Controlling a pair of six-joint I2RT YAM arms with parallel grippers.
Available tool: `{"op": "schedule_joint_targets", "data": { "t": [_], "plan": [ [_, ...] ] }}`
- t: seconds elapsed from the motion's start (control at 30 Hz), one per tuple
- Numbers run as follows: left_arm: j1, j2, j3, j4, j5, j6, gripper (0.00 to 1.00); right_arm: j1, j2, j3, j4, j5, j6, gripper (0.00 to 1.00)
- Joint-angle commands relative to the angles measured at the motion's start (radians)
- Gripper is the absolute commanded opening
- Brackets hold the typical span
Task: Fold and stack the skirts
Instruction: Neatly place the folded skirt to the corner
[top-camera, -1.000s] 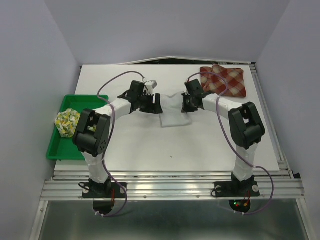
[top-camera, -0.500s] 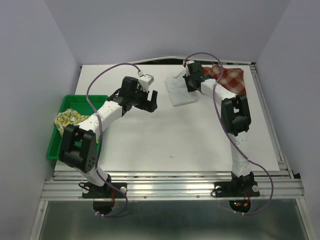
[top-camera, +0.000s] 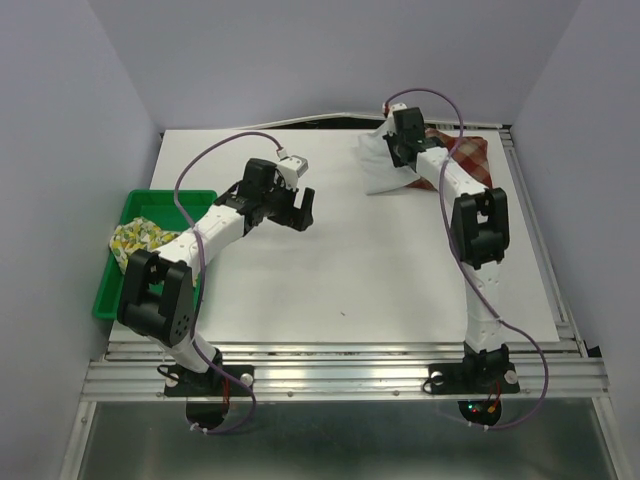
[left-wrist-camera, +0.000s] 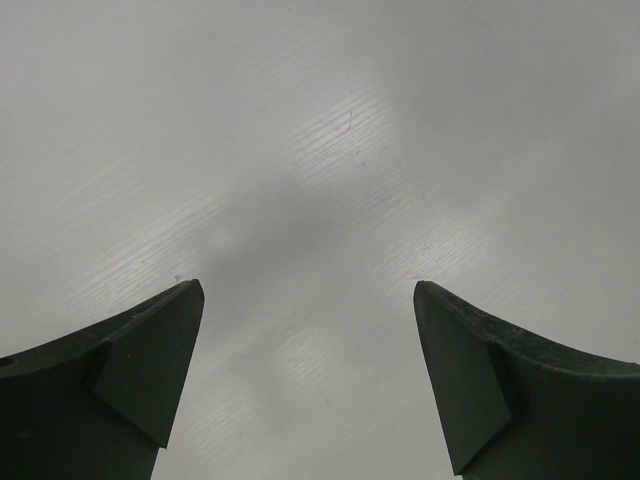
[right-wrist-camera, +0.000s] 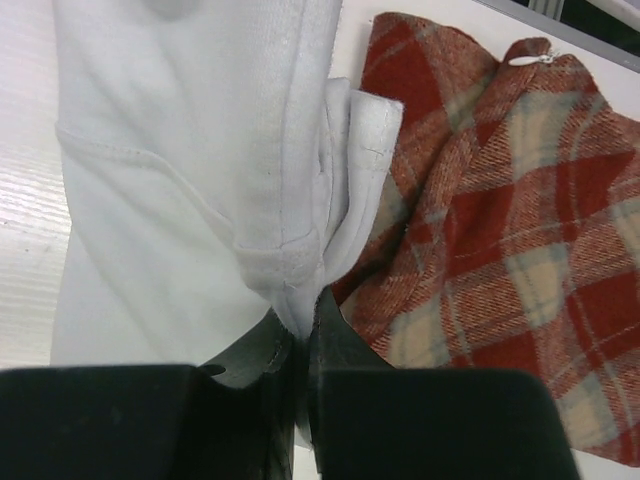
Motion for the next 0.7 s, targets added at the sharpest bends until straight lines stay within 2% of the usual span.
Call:
{"op": "schedule_joint_targets", "data": {
  "t": [0.0,0.23,0.67],
  "plan": [
    [0.004,-0.043,-0.012,0.02,0.023,0.019,0.99,-0.023,-0.023,0.08,0.028,0.02,-0.053,0.0],
    [0.004,-0.04,-0.013,0.022,0.023,0.017,0.99,-0.086,-0.029,0.114,0.029,0.003,-0.066,0.0],
    [0.004,-0.027,-0.009,0.014,0.027,0.02,0.98,-0.207,-0.072,0.071,0.029,-0.078,-0.002,0.01]
  ]
}}
